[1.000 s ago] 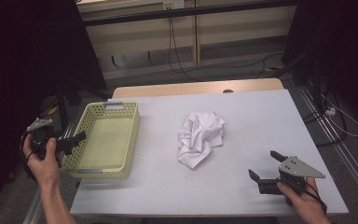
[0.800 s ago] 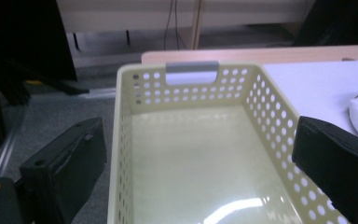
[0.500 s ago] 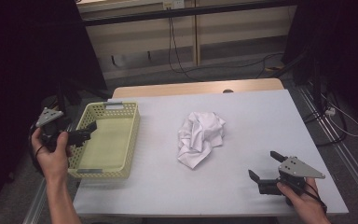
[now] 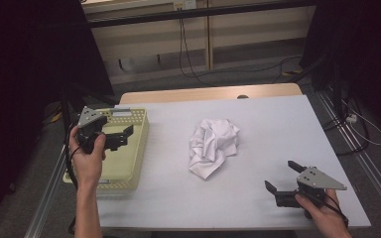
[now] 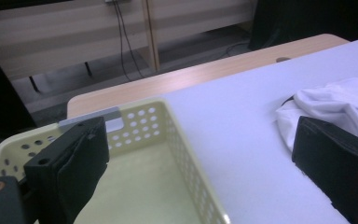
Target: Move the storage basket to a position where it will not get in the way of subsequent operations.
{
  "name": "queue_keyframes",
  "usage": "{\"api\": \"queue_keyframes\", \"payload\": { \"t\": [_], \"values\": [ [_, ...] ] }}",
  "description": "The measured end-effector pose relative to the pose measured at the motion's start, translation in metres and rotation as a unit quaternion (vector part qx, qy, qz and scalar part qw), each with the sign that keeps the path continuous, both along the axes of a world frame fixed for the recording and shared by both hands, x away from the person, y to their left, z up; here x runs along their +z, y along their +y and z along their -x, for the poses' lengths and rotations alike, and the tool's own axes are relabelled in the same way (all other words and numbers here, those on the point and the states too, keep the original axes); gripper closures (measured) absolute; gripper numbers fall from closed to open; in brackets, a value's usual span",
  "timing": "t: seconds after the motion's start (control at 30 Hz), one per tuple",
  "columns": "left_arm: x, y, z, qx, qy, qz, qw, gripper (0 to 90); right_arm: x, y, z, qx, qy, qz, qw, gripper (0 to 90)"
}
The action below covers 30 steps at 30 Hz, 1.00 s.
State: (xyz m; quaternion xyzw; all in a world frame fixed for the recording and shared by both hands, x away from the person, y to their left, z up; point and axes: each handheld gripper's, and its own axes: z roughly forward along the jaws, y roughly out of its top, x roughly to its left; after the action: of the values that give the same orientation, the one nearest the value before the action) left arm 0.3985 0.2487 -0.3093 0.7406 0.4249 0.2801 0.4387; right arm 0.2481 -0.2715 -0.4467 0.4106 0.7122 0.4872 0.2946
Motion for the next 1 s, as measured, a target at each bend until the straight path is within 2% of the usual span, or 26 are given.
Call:
{"api": "queue_keyframes", "payload": {
  "t": [0.17,0.23,0.3,0.47,0.6,0.7,0.83,0.93,1.0],
  "values": [
    [-0.003,-0.014,0.002,-0.007,0.001,-0.025,0.9997,3.6,0.0,0.0,0.0,-0.001,0.0,0.0,1.0,0.5],
    [-0.004,-0.012,0.005,0.003,-0.003,-0.034,0.9994,3.7,0.0,-0.001,-0.001,-0.003,0.001,0.0,1.0,0.5],
    [-0.006,-0.007,0.011,0.009,-0.007,-0.03,0.9995,3.7,-0.001,-0.002,-0.001,-0.005,0.001,0.001,1.0,0.5],
    [-0.015,0.006,0.023,0.022,-0.01,-0.004,0.9997,3.6,-0.001,-0.001,-0.002,-0.006,0.003,0.003,1.0,0.5],
    [-0.023,0.01,0.038,0.02,-0.014,0.001,0.9997,3.5,-0.001,0.0,-0.001,-0.007,0.003,0.004,1.0,0.5],
    [-0.029,0.006,0.049,0.015,-0.019,0.0,0.9997,3.2,-0.002,-0.002,-0.002,-0.009,0.003,0.005,0.9999,0.5],
    [-0.038,-0.006,0.06,-0.004,-0.017,0.005,0.9998,3.0,-0.001,-0.001,-0.001,-0.008,0.003,0.006,0.9999,0.5],
    [-0.044,-0.019,0.064,-0.018,-0.02,-0.003,0.9996,2.9,-0.001,-0.001,-0.001,-0.008,0.003,0.006,0.9999,0.5],
    [-0.047,-0.027,0.065,-0.026,-0.024,0.002,0.9994,2.9,-0.001,-0.001,-0.002,-0.009,0.002,0.006,0.9999,0.5]
  ]
}}
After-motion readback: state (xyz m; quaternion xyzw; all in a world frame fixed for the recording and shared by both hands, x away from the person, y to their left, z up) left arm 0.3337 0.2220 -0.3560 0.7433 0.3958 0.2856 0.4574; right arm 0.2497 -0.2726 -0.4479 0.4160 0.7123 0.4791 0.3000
